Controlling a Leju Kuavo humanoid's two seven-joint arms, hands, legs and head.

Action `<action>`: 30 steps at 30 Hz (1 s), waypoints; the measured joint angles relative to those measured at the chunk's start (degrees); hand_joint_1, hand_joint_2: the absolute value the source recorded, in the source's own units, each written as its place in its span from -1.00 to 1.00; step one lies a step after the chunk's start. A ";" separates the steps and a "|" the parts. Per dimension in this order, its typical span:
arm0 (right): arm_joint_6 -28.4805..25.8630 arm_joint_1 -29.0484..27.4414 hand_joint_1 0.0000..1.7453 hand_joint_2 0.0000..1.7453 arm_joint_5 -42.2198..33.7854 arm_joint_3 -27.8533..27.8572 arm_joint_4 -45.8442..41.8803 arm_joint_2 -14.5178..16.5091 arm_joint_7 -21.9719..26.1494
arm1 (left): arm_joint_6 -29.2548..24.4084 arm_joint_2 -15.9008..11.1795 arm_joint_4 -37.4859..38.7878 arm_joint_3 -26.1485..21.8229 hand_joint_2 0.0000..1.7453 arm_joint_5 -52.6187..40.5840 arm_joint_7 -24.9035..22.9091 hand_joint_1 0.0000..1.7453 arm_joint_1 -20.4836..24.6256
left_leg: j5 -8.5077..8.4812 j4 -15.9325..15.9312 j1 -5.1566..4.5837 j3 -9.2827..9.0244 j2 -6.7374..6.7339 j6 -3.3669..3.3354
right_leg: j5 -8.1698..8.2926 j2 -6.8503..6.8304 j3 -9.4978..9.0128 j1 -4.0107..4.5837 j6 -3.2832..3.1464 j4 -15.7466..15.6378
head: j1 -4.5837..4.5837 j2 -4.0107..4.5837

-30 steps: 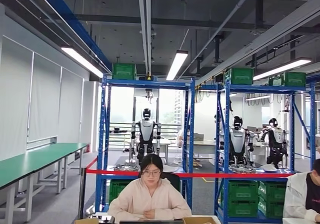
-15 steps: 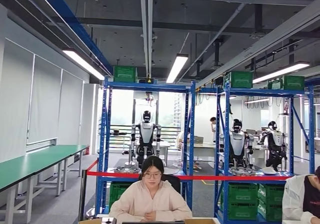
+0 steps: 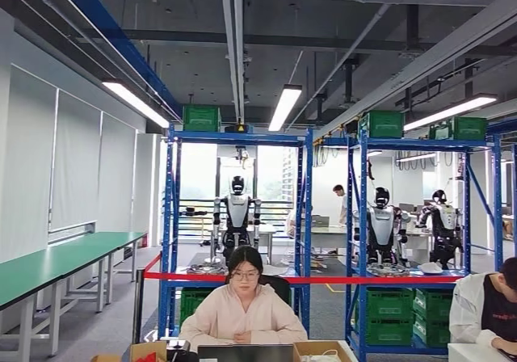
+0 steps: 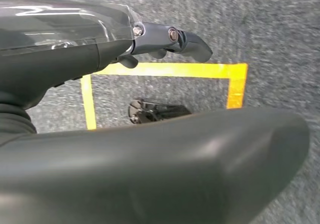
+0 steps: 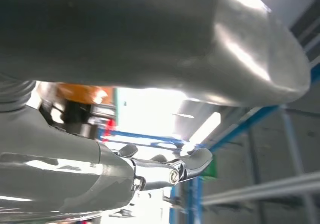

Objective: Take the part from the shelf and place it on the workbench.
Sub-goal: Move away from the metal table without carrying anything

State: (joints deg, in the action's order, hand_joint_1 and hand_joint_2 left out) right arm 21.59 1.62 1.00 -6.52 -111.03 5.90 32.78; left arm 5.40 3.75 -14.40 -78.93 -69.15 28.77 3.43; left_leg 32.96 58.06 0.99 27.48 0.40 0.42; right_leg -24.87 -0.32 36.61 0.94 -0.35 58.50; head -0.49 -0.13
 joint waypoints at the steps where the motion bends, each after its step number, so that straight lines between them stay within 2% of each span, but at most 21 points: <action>1: -0.19 -0.07 -1.00 -1.00 0.15 -0.31 1.11 -0.23 -0.09 | 0.08 -0.01 0.00 0.00 -1.00 -0.05 0.16 -1.00 0.05 | -0.17 -0.47 -0.18 -0.10 0.07 -0.36 | 0.33 -0.01 0.25 0.01 0.27 0.22 | 0.00 0.00; 3: -0.57 -0.89 -1.00 -1.00 0.49 -0.86 3.14 -0.60 0.13 | 0.15 -0.09 0.00 0.00 -1.00 -0.27 0.22 -1.00 -0.08 | -1.02 -0.23 -0.32 0.43 0.04 -1.12 | 0.78 0.03 0.45 -0.22 0.84 0.26 | 0.00 0.00; 4: -0.80 -1.56 -1.00 -1.00 0.69 -1.08 3.97 -0.77 0.30 | 0.22 -0.14 0.00 0.01 -1.00 -0.42 0.09 -1.00 -0.10 | -1.54 -0.24 -0.29 0.82 -0.05 -1.51 | 0.02 0.09 0.69 -0.35 1.14 0.67 | 0.00 0.00; 6: -1.18 -2.92 -1.00 -1.00 1.08 -1.45 5.37 -1.12 0.67 | 0.40 -0.31 0.00 0.02 -1.00 -0.66 -0.16 -1.00 -0.05 | -2.73 -0.29 -0.19 2.05 -0.27 -2.15 | -4.44 0.17 1.87 -0.63 1.70 4.35 | -0.01 0.00; 8: -1.40 -4.03 -1.00 -1.00 1.28 -1.75 6.46 -1.38 0.98 | 0.51 -0.48 0.00 0.02 -1.00 -0.89 -0.33 -1.00 -0.08 | -3.84 -0.25 -0.34 3.51 -0.43 -2.41 | -9.75 0.17 3.36 -0.89 2.06 11.46 | -0.01 0.00; 9: -1.49 -4.61 -1.00 -1.00 1.32 -1.85 6.96 -1.48 1.15 | 0.55 -0.52 0.00 0.02 -1.00 -1.00 -0.42 -1.00 -0.12 | -4.37 -0.23 -0.42 4.24 -0.51 -2.43 | -10.97 0.17 3.53 -0.97 2.16 14.43 | -0.01 0.00; 10: -1.58 -5.24 -1.00 -1.00 1.30 -1.92 7.40 -1.57 1.38 | 0.56 -0.54 0.00 0.02 -1.00 -1.08 -0.51 -1.00 -0.17 | -4.90 -0.22 -0.49 4.97 -0.58 -2.42 | -10.96 0.17 2.90 -1.02 2.22 15.80 | -0.01 0.00; 11: -1.66 -5.84 -1.00 -1.00 1.23 -1.95 7.77 -1.66 1.66 | 0.55 -0.55 0.00 0.02 -1.00 -1.13 -0.58 -1.00 -0.21 | -5.43 -0.20 -0.55 5.68 -0.60 -2.37 | -9.94 0.18 1.30 -1.02 2.21 15.09 | -0.01 0.00; 13: -1.76 -6.67 -1.00 -1.00 1.05 -1.96 8.16 -1.76 2.23 | 0.54 -0.55 0.00 0.02 -1.00 -1.16 -0.60 -1.00 -0.30 | -6.39 -0.20 -0.60 6.79 -0.60 -2.18 | -7.35 0.26 -4.56 -0.89 1.78 7.93 | -0.01 0.00; 15: -1.79 -6.95 -1.00 -1.00 0.94 -1.96 8.27 -1.80 2.57 | 0.53 -0.55 0.00 0.02 -1.00 -1.17 -0.60 -1.00 -0.36 | -7.27 -0.19 -0.64 7.40 -0.62 -1.71 | -7.04 0.36 -10.45 -0.53 1.06 -0.90 | 0.00 0.00; 16: -1.78 -7.06 -1.00 -1.00 0.91 -1.94 8.27 -1.81 2.68 | 0.53 -0.55 0.00 0.02 -1.00 -1.17 -0.60 -1.00 -0.36 | -7.73 -0.24 -0.56 7.58 -0.64 -1.38 | -7.36 0.42 -12.02 -0.29 0.77 -3.49 | 0.01 0.00; 17: -1.75 -7.22 -1.00 -1.00 0.89 -1.92 8.27 -1.83 2.80 | 0.52 -0.56 0.00 0.02 -1.00 -1.19 -0.62 -1.00 -0.36 | -8.22 -0.33 -0.44 7.70 -0.67 -1.00 | -7.47 0.43 -12.54 -0.07 0.54 -4.71 | 0.01 0.00; 19: -1.61 -7.63 -1.00 -1.00 0.89 -1.86 8.19 -1.84 3.25 | 0.47 -0.60 0.00 0.02 -1.00 -1.26 -0.87 -1.00 -0.41 | -8.11 -0.20 -0.21 8.23 -0.54 -0.36 | -6.33 0.21 -12.09 -0.04 -0.09 -5.38 | 0.03 0.00; 21: -1.35 -7.89 -1.00 -1.00 0.88 -1.81 7.78 -1.83 3.79 | 0.40 -0.64 0.00 0.03 -1.00 -1.49 -1.23 -1.00 -0.56 | -4.28 2.64 -0.25 9.51 -0.34 -0.04 | -4.80 -0.10 -10.87 -0.16 -0.89 -5.81 | 0.06 -0.03; 23: -1.17 -8.09 -1.00 -1.00 0.86 -1.75 7.20 -1.84 4.02 | 0.32 -0.75 0.00 0.04 -1.00 -1.72 -1.39 -1.00 -0.63 | 1.21 9.26 -0.30 11.11 -0.30 0.11 | -3.76 -0.26 -9.04 0.04 -1.31 -5.29 | 0.08 -0.06; 24: -1.16 -8.16 -1.00 -1.00 0.89 -1.72 7.01 -1.84 3.96 | 0.29 -0.84 0.00 0.04 -1.00 -1.78 -1.42 -1.00 -0.61 | 2.57 12.65 -0.29 11.53 -0.30 0.21 | -3.31 -0.33 -8.05 0.12 -1.36 -4.88 | 0.09 -0.04; 25: -1.18 -8.22 -1.00 -1.00 0.93 -1.67 6.91 -1.86 3.79 | 0.31 -0.96 0.00 0.05 -1.00 -1.86 -1.37 -1.00 -0.59 | 2.57 14.88 -0.27 11.40 -0.31 0.31 | -2.86 -0.39 -6.96 0.16 -1.34 -4.36 | 0.09 -0.04; 26: -1.23 -8.24 -1.00 -1.00 0.99 -1.58 6.89 -1.89 3.54 | 0.38 -1.07 0.00 0.06 -1.00 -1.97 -1.27 -1.00 -0.57 | 1.40 15.36 -0.23 10.54 -0.31 0.40 | -2.44 -0.41 -5.78 0.14 -1.27 -3.76 | 0.09 -0.03; 27: -1.29 -8.25 -1.00 -1.00 1.07 -1.46 7.00 -1.96 3.22 | 0.46 -1.19 0.00 0.08 -1.00 -2.07 -1.14 -1.00 -0.54 | -0.28 13.91 -0.15 8.81 -0.31 0.47 | -2.07 -0.40 -4.57 0.11 -1.13 -3.11 | 0.09 -0.02; 28: -1.38 -8.26 -1.00 -1.00 1.16 -1.33 7.17 -2.05 2.92 | 0.56 -1.30 0.00 0.13 -1.00 -2.15 -0.99 -1.00 -0.46 | -1.50 10.83 -0.03 6.25 -0.32 0.53 | -1.74 -0.37 -3.43 0.07 -0.94 -2.36 | 0.10 -0.02; 30: -1.75 -8.25 -1.00 -1.00 1.58 -0.95 7.82 -2.27 2.13 | 0.70 -1.44 0.00 0.25 -1.00 -2.19 -0.61 -1.00 -0.15 | -1.17 3.10 0.02 0.87 -0.28 0.38 | -1.22 -0.33 -1.53 0.18 -0.43 -0.82 | 0.09 -0.01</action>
State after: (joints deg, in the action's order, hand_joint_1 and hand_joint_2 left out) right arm 19.84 -6.64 2.58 -7.48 -103.21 3.63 34.91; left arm 6.10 2.31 -14.40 -78.68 -71.34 28.16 3.27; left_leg 31.80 61.16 1.00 28.35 0.12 0.80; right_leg -26.09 -0.65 35.08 1.12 -0.78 57.68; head -0.40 -0.14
